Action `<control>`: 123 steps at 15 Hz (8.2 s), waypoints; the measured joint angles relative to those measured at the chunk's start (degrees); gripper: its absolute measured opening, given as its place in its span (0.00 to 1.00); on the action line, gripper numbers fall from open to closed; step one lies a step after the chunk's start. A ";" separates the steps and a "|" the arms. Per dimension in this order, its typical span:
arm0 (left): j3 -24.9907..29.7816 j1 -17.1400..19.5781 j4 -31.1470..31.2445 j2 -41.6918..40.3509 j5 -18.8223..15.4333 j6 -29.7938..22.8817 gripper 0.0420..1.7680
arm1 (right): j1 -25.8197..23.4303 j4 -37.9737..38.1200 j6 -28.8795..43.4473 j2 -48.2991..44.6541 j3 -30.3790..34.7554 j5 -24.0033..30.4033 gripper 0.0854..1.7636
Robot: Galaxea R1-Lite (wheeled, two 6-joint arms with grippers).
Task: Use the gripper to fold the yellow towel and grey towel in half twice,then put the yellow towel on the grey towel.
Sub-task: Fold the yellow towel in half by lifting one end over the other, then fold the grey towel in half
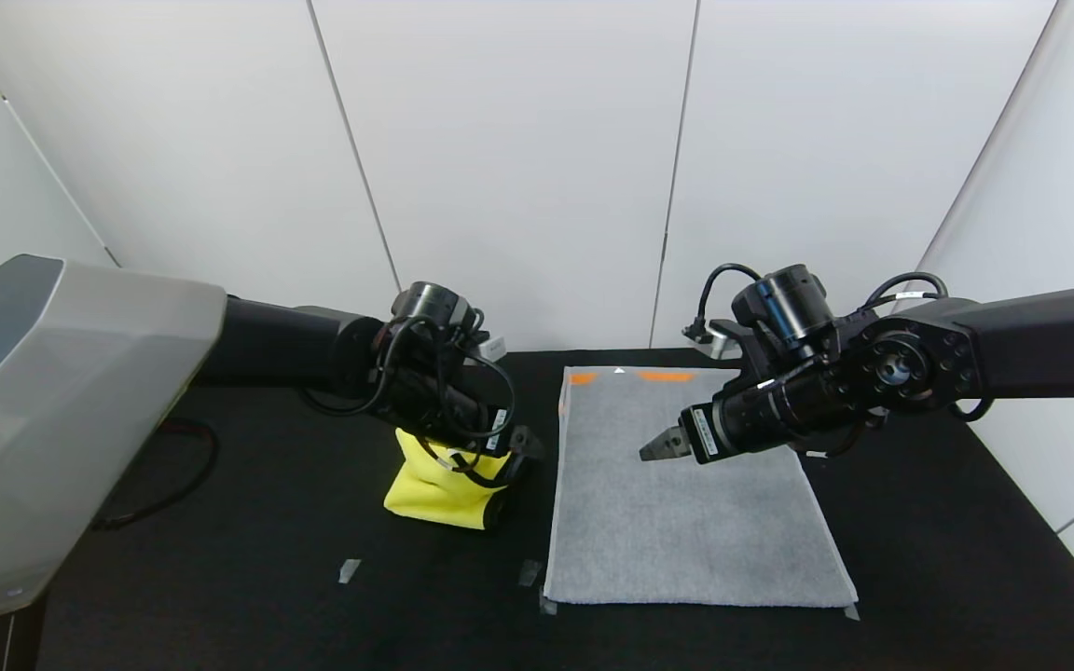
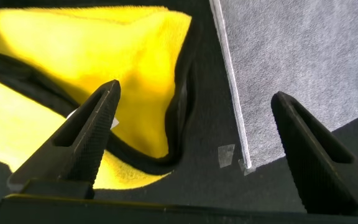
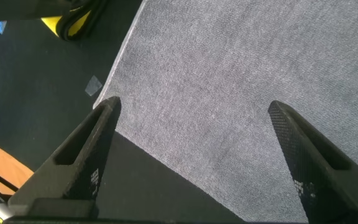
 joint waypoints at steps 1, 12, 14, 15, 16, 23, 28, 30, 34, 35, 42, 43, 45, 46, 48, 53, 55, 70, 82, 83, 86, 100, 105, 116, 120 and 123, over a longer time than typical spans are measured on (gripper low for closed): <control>-0.13 0.02 0.11 -0.52 0.33 0.05 0.97 | 0.02 -0.02 -0.02 -0.02 0.00 -0.01 0.97; -0.24 1.99 9.91 -1.88 19.42 0.95 0.97 | 0.20 0.00 0.02 -0.05 0.09 -0.01 0.97; -0.26 2.60 9.89 -1.07 19.15 0.93 0.97 | 0.20 -0.02 0.00 0.00 0.09 -0.01 0.97; -0.46 2.86 9.72 -0.57 18.48 0.89 0.97 | 0.20 -0.02 -0.02 0.01 0.09 -0.01 0.97; -0.72 3.04 9.62 -0.07 17.42 0.79 0.97 | 0.20 -0.02 0.00 0.04 0.09 -0.01 0.97; -4.00 3.47 9.28 2.05 3.17 0.16 0.97 | 0.02 -0.02 -0.02 -0.10 0.00 -0.01 0.97; -5.33 2.49 9.03 3.43 -1.12 -0.50 0.97 | -0.16 -0.02 0.00 -0.51 -0.07 -0.01 0.97; -5.51 1.96 8.11 3.50 -3.32 -1.51 0.97 | -0.17 -0.02 0.00 -0.57 -0.09 0.00 0.97; -5.51 1.27 6.63 3.47 -5.40 -2.44 0.97 | -0.30 -0.02 0.00 -0.63 -0.11 0.00 0.97; -5.51 1.22 6.66 3.34 -5.78 -2.44 0.97 | -0.38 -0.02 0.00 -0.66 -0.11 0.00 0.97; -5.71 -1.60 6.85 -0.18 -4.99 -2.22 0.97 | -0.99 0.00 -0.02 -1.04 -0.33 -2.88 0.97; -5.68 -2.28 7.01 -0.71 -4.19 -2.12 0.97 | -1.07 0.02 0.00 -1.10 -0.33 -3.51 0.97; -5.27 -3.78 7.23 -1.51 -1.16 -1.87 0.97 | -1.16 0.09 -0.09 -1.27 -0.16 -6.08 0.97; -5.07 -4.44 7.27 -1.82 0.57 -1.65 0.97 | -1.13 0.11 -0.15 -1.27 -0.07 -6.74 0.97; -4.58 -5.99 7.49 -2.26 4.62 -1.45 0.97 | -1.18 0.26 -1.40 -1.27 0.17 -8.63 0.97; -2.82 -9.70 7.86 -3.24 13.35 0.46 0.97 | -2.18 0.26 -4.72 -1.56 2.27 -12.92 0.97; -2.15 -10.93 7.91 -3.52 15.56 0.84 0.97 | -3.44 0.24 -7.05 -2.52 4.30 -13.03 0.97; 4.00 -20.24 7.91 -4.00 21.80 1.17 0.97 | -12.43 0.22 -13.62 -15.21 22.31 -12.61 0.97; 8.19 -23.32 7.94 -1.73 22.56 0.49 0.97 | -11.85 0.24 -13.51 -14.99 29.72 -12.95 0.97; 8.55 -23.59 7.95 -1.40 22.92 0.51 0.97 | -11.82 0.24 -13.51 -14.82 29.88 -12.96 0.97; 8.83 -23.81 7.97 -0.02 22.95 0.46 0.97 | -11.69 0.24 -13.43 -14.24 30.14 -13.03 0.97; 7.88 -23.56 7.20 4.67 22.94 0.35 0.97 | -11.41 0.24 -13.43 -13.84 30.14 -12.98 0.97; 7.50 -23.41 7.25 5.41 22.94 0.34 0.53 | -11.41 0.24 -13.43 -13.86 30.21 -12.87 0.97; 7.17 -23.13 7.38 5.21 22.94 0.56 0.04 | -11.02 0.33 -13.51 -13.89 31.23 -12.96 0.97; 6.51 -22.49 7.47 4.63 22.94 0.54 0.04 | -10.75 0.72 -13.54 -13.25 31.40 -13.23 0.97; 6.40 -22.32 7.56 4.06 22.94 0.49 0.04 | -9.97 0.63 -13.54 -11.61 31.56 -16.25 0.97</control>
